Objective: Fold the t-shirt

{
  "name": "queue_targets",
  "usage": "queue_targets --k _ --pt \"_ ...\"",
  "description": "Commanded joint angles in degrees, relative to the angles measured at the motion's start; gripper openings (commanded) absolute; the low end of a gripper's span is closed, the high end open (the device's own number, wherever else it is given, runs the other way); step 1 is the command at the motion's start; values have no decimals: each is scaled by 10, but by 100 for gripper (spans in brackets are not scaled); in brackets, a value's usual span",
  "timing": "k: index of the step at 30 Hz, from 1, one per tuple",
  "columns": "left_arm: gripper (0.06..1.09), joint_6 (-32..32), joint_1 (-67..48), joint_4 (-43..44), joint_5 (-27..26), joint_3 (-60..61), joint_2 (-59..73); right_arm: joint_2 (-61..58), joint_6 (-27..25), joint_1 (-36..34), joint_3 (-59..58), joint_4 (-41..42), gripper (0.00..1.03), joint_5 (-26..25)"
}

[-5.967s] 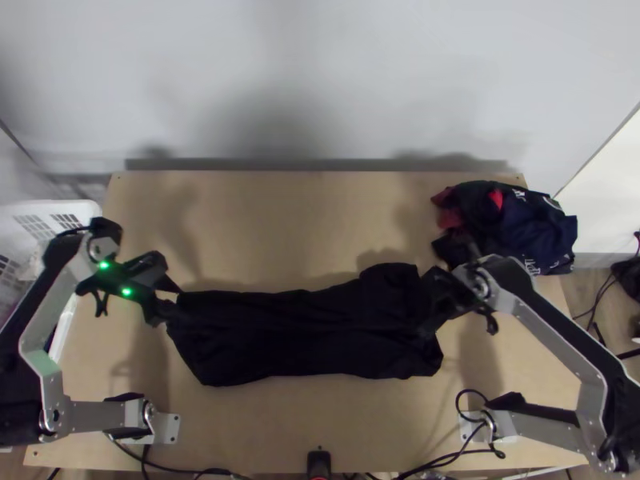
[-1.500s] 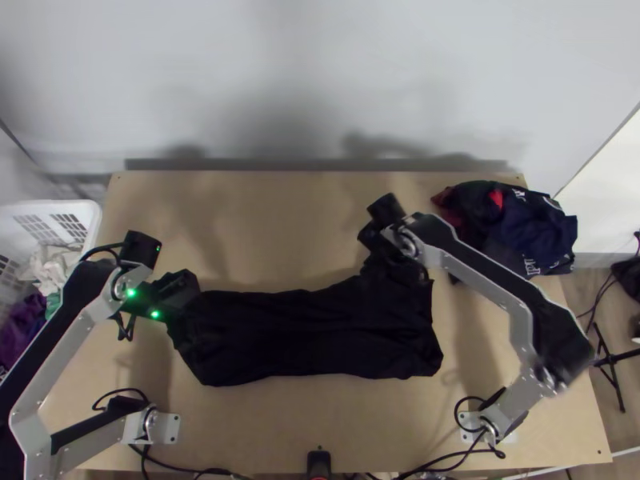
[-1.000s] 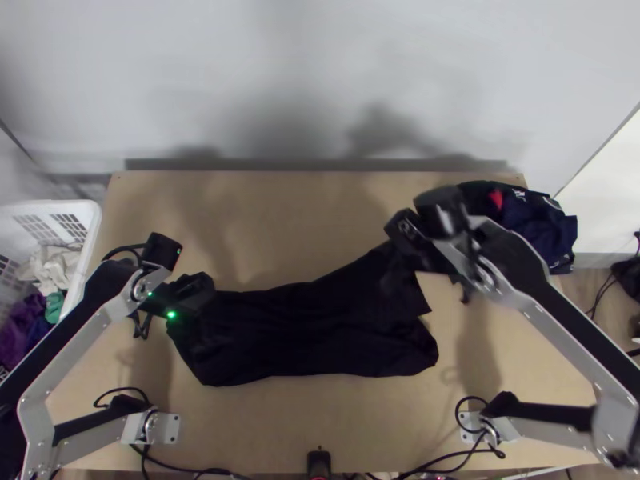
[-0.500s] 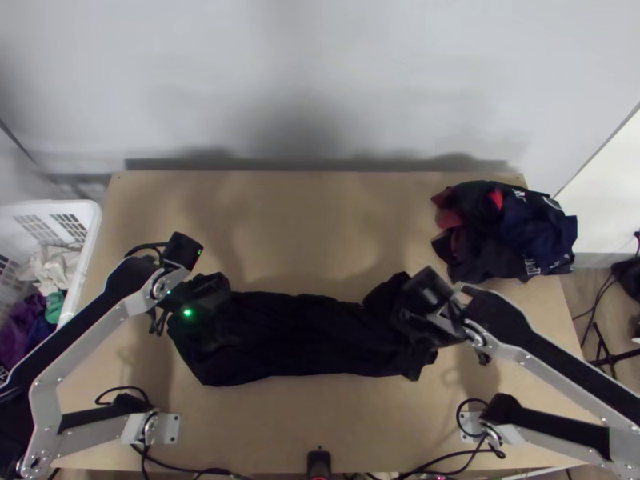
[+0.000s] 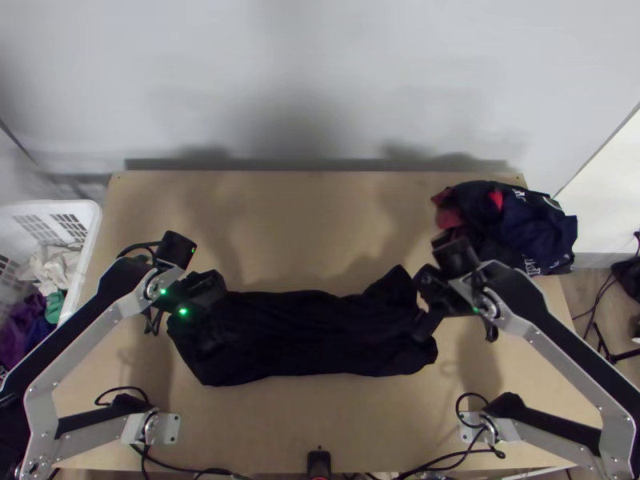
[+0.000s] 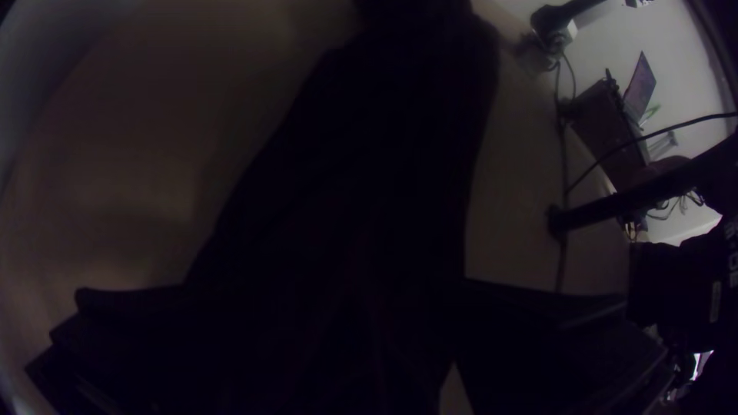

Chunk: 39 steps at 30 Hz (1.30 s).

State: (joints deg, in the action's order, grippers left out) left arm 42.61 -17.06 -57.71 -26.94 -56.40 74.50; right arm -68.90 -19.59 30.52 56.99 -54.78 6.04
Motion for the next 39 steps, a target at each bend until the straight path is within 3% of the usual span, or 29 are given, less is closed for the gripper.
queue_targets --k 1,4,10,12,14,15,19,28,35,39 --pt "104 -1 10 -2 0 9 -8 -14 5 -17 10 12 69 18" --pt "104 1 16 0 0 11 -6 -55 9 10 4 40 69 18" --pt "104 5 24 5 0 23 -1 -165 12 -6 -13 189 68 10" --pt "104 6 27 5 0 23 -2 -194 10 -9 -1 189 70 9" --pt "104 8 36 5 0 23 -4 -198 11 -11 -1 189 93 8" --pt "104 12 42 4 0 22 -5 -196 12 -11 0 183 98 6" --pt "104 24 74 -3 0 16 -9 -132 12 -22 8 164 99 2" --pt "104 46 134 -34 0 2 -33 -30 10 -118 90 76 99 3" --pt "104 99 179 -70 0 -7 -52 0 6 -115 68 52 99 3" --pt "104 131 181 -72 28 2 -48 -22 -2 -120 48 66 99 3"
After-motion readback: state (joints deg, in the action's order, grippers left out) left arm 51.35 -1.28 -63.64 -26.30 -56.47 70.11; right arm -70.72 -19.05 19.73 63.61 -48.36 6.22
